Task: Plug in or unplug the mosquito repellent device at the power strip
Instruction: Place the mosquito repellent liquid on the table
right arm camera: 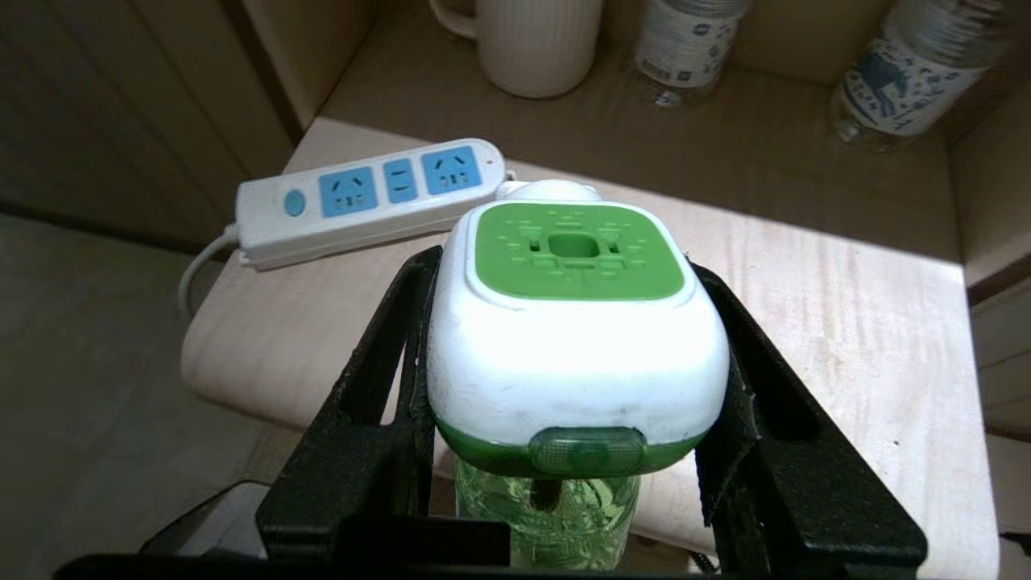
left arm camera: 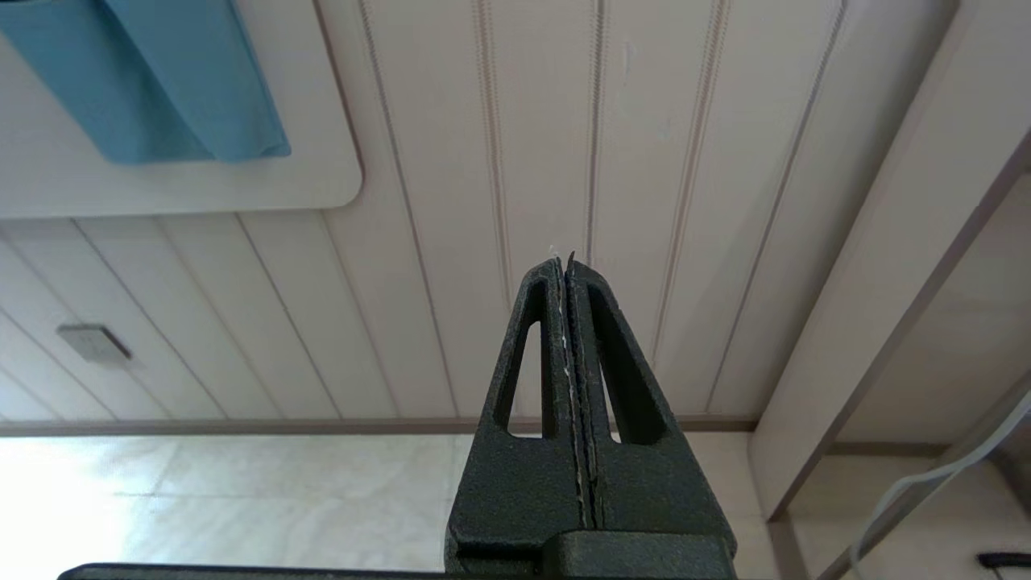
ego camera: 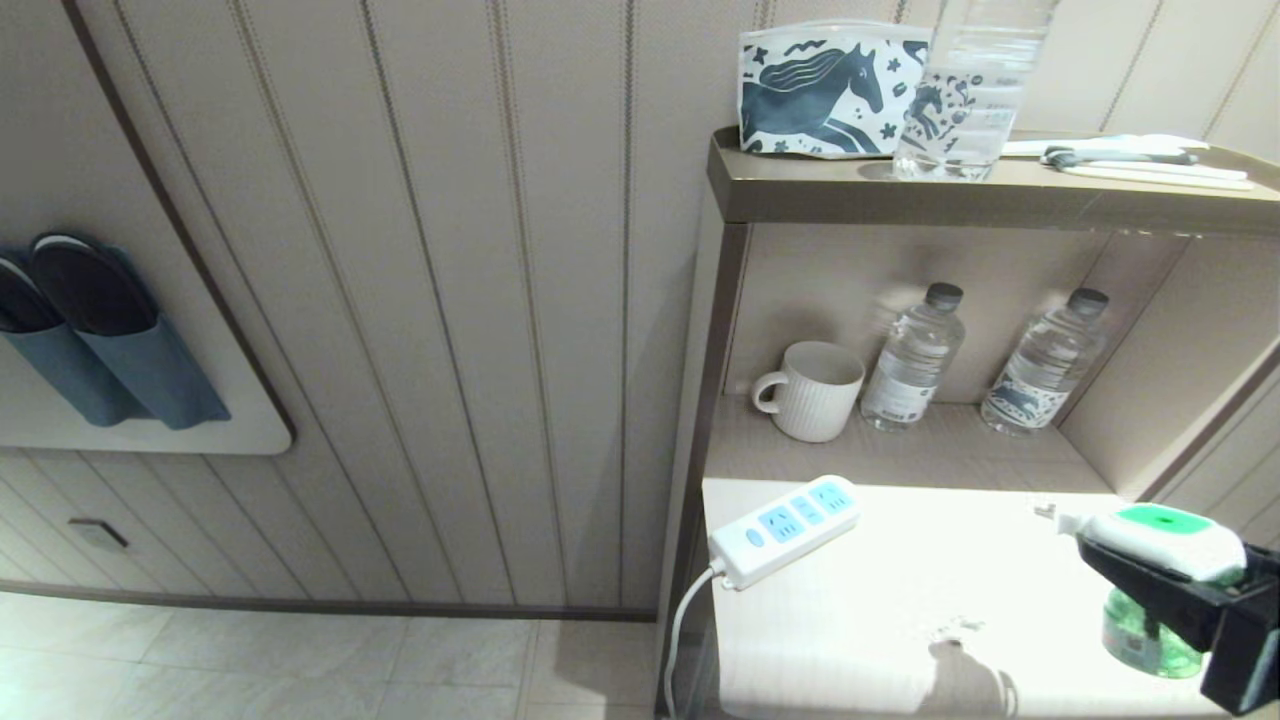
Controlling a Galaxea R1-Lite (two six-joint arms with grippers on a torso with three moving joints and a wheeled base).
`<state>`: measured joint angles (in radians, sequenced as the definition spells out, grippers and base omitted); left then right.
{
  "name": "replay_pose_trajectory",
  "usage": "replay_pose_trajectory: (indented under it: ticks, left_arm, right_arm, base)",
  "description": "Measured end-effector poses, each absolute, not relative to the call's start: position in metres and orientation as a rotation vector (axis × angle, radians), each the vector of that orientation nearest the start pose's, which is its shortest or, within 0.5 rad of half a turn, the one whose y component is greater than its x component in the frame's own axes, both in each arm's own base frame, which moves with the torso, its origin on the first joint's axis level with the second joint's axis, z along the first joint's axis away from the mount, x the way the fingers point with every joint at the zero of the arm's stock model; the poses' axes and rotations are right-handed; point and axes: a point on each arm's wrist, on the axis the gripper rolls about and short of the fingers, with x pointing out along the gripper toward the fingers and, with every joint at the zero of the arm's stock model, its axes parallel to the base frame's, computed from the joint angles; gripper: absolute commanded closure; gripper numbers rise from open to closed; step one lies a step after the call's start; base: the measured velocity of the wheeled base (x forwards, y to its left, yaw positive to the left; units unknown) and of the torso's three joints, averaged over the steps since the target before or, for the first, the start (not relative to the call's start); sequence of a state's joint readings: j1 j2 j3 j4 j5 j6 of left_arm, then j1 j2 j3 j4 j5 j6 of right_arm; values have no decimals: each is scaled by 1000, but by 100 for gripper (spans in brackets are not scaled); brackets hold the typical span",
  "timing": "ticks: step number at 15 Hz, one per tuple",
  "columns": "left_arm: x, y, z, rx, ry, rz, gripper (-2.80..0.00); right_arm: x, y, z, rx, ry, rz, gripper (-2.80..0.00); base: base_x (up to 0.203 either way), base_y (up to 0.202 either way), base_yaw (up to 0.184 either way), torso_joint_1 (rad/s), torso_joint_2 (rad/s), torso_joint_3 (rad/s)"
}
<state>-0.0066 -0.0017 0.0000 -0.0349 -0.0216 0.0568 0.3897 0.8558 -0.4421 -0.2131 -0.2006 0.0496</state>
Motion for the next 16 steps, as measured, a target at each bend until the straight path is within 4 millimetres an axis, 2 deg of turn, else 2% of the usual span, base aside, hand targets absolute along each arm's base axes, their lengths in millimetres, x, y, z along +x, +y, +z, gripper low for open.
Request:
replay_pose_trajectory:
  ticks: [5,8,13,16]
  left_arm:
    - [-23,0,79,56,-37,-27,0]
    - [-23,0,79,56,-37,-27,0]
    - [-23,0,79,55,-36,-26,0]
    - [-23,0,79,56,-37,-26,0]
  right_arm:
    - [92,26,186,-15,138,117,0]
    - [105,30,182,-14,142,114,0]
    - [135,46,176,-15,132,118,0]
    - [155,69,169,-29,113,119,0]
  base:
    - [0,0,0,0,0,0]
    - [0,0,0,0,0,0]
    - [0,0,0,0,0,0]
    - [0,0,0,0,0,0]
